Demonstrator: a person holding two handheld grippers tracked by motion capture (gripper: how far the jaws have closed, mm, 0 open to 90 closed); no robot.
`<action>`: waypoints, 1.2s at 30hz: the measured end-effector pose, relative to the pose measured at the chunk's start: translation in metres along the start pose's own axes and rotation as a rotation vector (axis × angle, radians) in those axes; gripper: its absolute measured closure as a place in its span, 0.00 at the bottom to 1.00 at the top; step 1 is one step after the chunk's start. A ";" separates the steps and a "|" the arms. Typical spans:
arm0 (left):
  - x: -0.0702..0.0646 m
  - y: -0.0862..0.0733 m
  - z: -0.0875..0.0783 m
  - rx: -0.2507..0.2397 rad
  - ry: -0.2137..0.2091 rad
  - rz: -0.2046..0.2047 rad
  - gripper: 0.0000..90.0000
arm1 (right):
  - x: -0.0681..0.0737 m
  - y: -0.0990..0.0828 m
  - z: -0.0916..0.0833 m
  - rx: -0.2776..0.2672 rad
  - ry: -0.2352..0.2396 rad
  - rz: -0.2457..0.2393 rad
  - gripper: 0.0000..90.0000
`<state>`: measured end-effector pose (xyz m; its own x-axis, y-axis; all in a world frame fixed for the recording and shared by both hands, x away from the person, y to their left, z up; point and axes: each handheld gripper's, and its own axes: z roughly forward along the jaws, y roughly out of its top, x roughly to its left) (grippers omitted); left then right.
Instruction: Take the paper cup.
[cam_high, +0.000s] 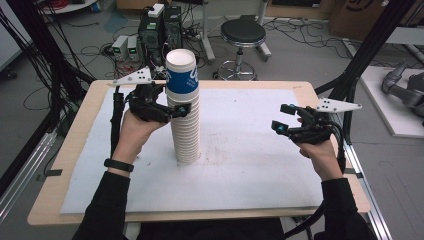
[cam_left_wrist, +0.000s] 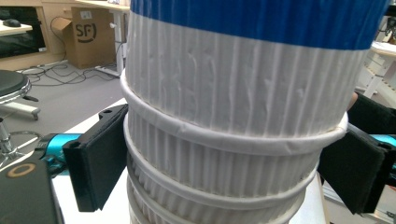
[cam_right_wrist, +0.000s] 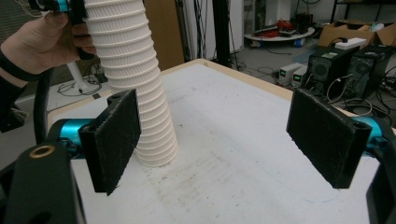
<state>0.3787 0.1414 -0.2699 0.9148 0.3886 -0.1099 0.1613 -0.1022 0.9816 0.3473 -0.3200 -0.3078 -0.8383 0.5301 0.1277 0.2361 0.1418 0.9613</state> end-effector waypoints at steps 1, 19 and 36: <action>0.000 0.000 0.000 0.000 0.000 0.001 0.12 | 0.000 0.000 0.000 0.000 0.002 -0.003 0.20; 0.001 0.000 0.001 -0.001 -0.002 0.003 0.12 | 0.016 0.047 0.019 -0.043 0.058 -0.057 0.20; 0.002 0.000 0.002 -0.006 -0.003 -0.004 0.12 | 0.040 0.119 0.057 -0.042 0.146 -0.163 0.20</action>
<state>0.3816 0.1406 -0.2703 0.9155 0.3858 -0.1141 0.1624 -0.0949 0.9821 0.3705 -0.2342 -0.2023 -0.9267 0.3759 0.0003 0.0732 0.1796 0.9810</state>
